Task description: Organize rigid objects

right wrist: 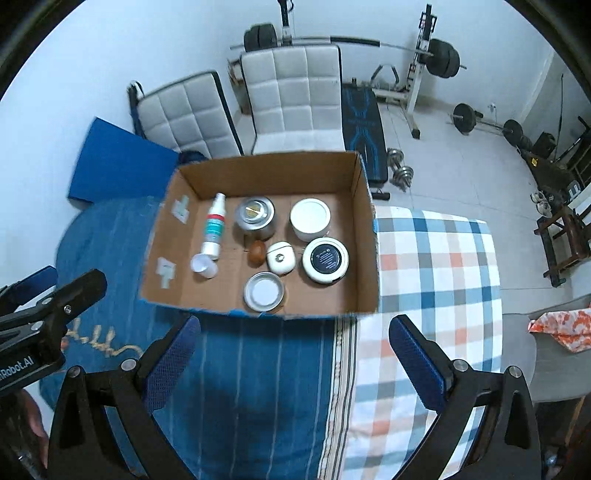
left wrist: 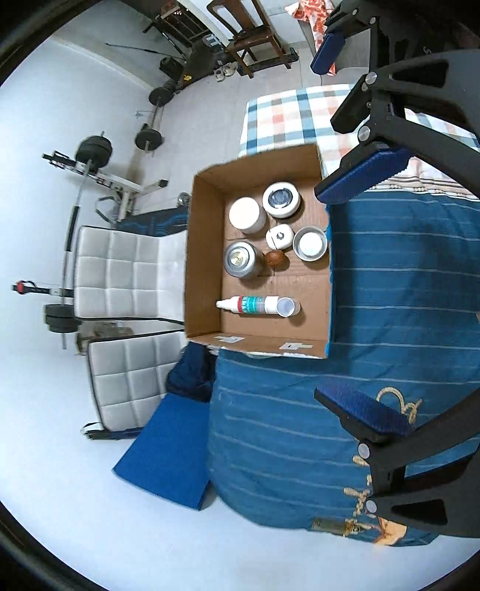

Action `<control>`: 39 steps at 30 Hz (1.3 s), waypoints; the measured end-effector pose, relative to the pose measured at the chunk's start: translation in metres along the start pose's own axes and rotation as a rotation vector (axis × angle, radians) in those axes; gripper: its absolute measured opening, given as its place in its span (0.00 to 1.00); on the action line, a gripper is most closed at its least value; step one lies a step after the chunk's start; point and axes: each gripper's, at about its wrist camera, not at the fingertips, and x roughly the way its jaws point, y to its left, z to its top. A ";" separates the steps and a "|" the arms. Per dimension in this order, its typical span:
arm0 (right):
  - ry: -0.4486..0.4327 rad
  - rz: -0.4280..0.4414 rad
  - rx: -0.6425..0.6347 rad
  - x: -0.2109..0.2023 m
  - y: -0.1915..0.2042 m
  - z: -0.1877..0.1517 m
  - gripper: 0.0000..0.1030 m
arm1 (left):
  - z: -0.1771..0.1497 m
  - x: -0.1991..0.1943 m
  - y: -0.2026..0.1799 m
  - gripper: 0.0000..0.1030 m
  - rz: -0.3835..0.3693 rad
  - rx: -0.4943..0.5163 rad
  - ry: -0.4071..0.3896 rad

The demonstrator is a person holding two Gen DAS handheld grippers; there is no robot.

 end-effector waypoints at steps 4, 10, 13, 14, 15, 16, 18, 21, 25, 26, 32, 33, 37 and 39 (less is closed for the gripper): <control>-0.052 0.017 0.016 -0.047 -0.003 -0.017 1.00 | -0.010 -0.037 -0.003 0.96 0.014 0.018 -0.043; -0.097 0.036 0.034 -0.095 -0.006 -0.036 1.00 | -0.025 -0.076 -0.010 0.96 -0.006 0.028 -0.094; -0.123 0.036 0.041 -0.117 -0.007 -0.044 1.00 | -0.032 -0.093 -0.015 0.96 -0.006 0.043 -0.118; -0.131 0.033 0.040 -0.122 -0.007 -0.046 1.00 | -0.034 -0.098 -0.016 0.96 -0.014 0.045 -0.124; -0.142 0.030 0.040 -0.127 -0.007 -0.048 1.00 | -0.035 -0.100 -0.017 0.96 -0.018 0.047 -0.128; -0.156 0.019 0.037 -0.134 -0.006 -0.051 1.00 | -0.036 -0.103 -0.017 0.96 -0.018 0.046 -0.135; -0.174 0.005 0.037 -0.141 -0.006 -0.054 1.00 | -0.037 -0.107 -0.017 0.96 -0.022 0.044 -0.147; -0.205 -0.034 0.030 -0.151 -0.005 -0.058 1.00 | -0.040 -0.112 -0.017 0.96 -0.021 0.037 -0.153; -0.212 -0.034 0.033 -0.156 -0.007 -0.060 1.00 | -0.045 -0.117 -0.016 0.96 -0.013 0.038 -0.155; -0.212 -0.038 0.036 -0.156 -0.008 -0.061 1.00 | -0.047 -0.118 -0.016 0.96 -0.010 0.038 -0.155; -0.226 -0.056 0.035 -0.162 -0.008 -0.064 1.00 | -0.050 -0.122 -0.015 0.96 -0.014 0.031 -0.169; -0.231 -0.065 0.033 -0.164 -0.008 -0.064 1.00 | -0.051 -0.123 -0.016 0.96 -0.011 0.031 -0.171; -0.251 -0.086 0.032 -0.170 -0.009 -0.067 1.00 | -0.053 -0.125 -0.016 0.96 -0.013 0.034 -0.177; -0.260 -0.098 0.032 -0.174 -0.009 -0.067 1.00 | -0.053 -0.126 -0.016 0.96 -0.012 0.037 -0.176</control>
